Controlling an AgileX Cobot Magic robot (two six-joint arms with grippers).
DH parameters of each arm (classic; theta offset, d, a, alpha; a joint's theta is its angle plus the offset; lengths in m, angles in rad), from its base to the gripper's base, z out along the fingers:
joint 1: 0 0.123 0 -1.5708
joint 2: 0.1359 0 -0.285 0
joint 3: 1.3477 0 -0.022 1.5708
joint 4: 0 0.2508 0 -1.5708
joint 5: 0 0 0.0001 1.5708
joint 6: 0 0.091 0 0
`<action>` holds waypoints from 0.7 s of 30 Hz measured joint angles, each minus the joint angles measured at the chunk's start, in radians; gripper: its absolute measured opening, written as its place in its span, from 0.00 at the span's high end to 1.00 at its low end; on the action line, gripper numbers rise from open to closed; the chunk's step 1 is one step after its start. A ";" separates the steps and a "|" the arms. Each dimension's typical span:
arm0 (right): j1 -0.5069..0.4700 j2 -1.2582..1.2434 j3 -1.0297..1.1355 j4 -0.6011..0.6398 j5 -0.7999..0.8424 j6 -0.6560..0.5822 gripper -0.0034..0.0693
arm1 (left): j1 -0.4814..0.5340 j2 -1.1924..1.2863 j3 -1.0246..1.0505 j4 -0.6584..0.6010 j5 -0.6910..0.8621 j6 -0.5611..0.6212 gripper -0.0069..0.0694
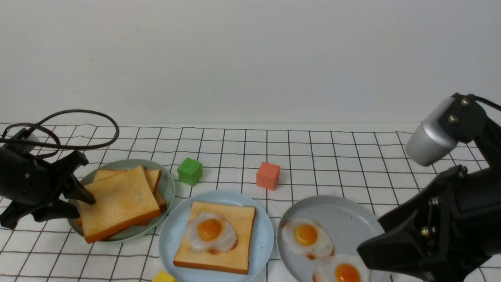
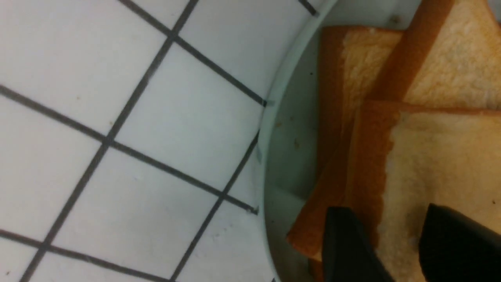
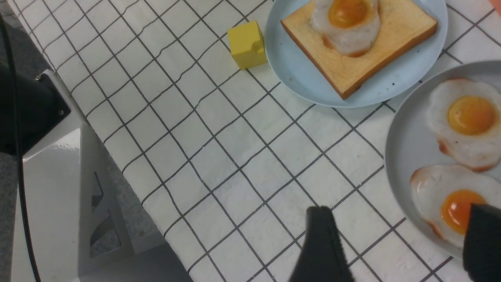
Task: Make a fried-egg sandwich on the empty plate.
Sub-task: Use the left arm to grab a slice of bread
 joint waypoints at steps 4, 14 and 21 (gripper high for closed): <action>0.000 0.000 0.000 0.000 0.000 0.000 0.29 | 0.000 0.001 0.000 0.002 -0.006 0.011 0.66; 0.000 -0.001 0.000 0.000 0.001 0.000 0.29 | 0.000 0.004 0.000 0.003 0.006 0.074 0.89; 0.000 -0.031 0.000 -0.007 0.014 0.000 0.29 | -0.004 -0.096 0.000 -0.007 0.031 0.132 0.89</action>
